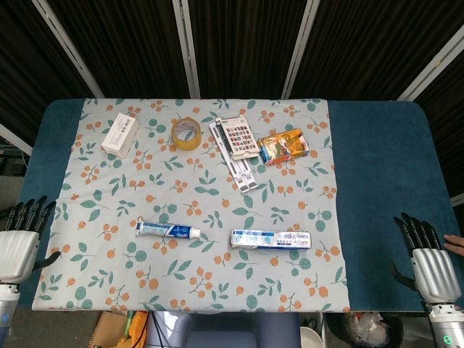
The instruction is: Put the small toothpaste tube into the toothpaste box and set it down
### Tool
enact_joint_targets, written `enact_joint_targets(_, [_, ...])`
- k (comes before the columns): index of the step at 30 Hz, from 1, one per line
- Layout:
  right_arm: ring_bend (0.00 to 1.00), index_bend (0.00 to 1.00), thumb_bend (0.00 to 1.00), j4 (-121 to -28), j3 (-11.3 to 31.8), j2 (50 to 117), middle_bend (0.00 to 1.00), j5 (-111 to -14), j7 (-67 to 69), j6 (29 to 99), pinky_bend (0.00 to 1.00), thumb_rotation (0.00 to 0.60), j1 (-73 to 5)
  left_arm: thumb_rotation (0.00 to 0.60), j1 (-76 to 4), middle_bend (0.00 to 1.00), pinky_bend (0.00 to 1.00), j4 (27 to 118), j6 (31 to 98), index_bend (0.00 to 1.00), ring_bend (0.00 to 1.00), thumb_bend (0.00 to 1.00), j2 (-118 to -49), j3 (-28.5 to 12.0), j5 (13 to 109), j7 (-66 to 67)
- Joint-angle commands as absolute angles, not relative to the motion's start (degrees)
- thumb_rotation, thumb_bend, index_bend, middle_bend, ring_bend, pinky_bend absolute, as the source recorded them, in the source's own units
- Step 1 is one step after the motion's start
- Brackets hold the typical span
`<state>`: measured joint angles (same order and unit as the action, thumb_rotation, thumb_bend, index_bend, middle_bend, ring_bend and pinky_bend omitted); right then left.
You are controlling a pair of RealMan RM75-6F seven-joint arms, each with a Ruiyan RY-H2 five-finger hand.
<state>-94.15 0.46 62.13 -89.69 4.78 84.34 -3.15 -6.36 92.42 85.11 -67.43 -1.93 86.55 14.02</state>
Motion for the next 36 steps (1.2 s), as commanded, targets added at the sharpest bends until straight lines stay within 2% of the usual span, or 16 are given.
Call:
enact_joint_targets(1, [0.0, 0.0, 0.37, -94.1, 0.5, 62.2, 0.0, -89.7, 4.8, 84.5, 0.0, 0.6, -3.1, 0.6, -6.4, 0.0, 0.01, 92.4, 85.1, 0.0, 0.0, 0.0, -67.4, -1.9, 86.5, 14.0])
enact_joint_targets(8, [0.0, 0.0, 0.37, -93.1, 1.4, 63.4, 0.0, -90.5, 5.5, 87.2, 0.0, 0.6, -2.7, 0.6, -6.3, 0.0, 0.01, 92.6, 85.1, 0.0, 0.0, 0.0, -67.4, -1.8, 86.6, 13.8])
enact_joint_targets(17, [0.0, 0.0, 0.37, -92.7, 1.5, 63.9, 0.0, -90.8, 5.9, 87.2, 0.0, 0.6, -2.8, 0.6, -6.1, 0.0, 0.01, 92.6, 85.5, 0.0, 0.0, 0.0, -67.2, -1.8, 86.6, 13.6])
enact_joint_targets(30, [0.0, 0.0, 0.37, -92.8, 1.5, 63.9, 0.0, -90.5, 5.9, 86.2, 0.0, 0.6, -3.3, 0.6, -6.2, 0.0, 0.01, 92.6, 84.9, 0.0, 0.0, 0.0, -67.0, -1.8, 86.3, 13.3])
enact_joint_targets(36, [0.0, 0.0, 0.37, -95.4, 0.1, 62.0, 0.0, -92.1, 6.0, 83.4, 0.0, 0.6, -4.5, 0.6, -6.3, 0.0, 0.01, 92.7, 84.7, 0.0, 0.0, 0.0, -67.2, -1.7, 86.4, 13.8])
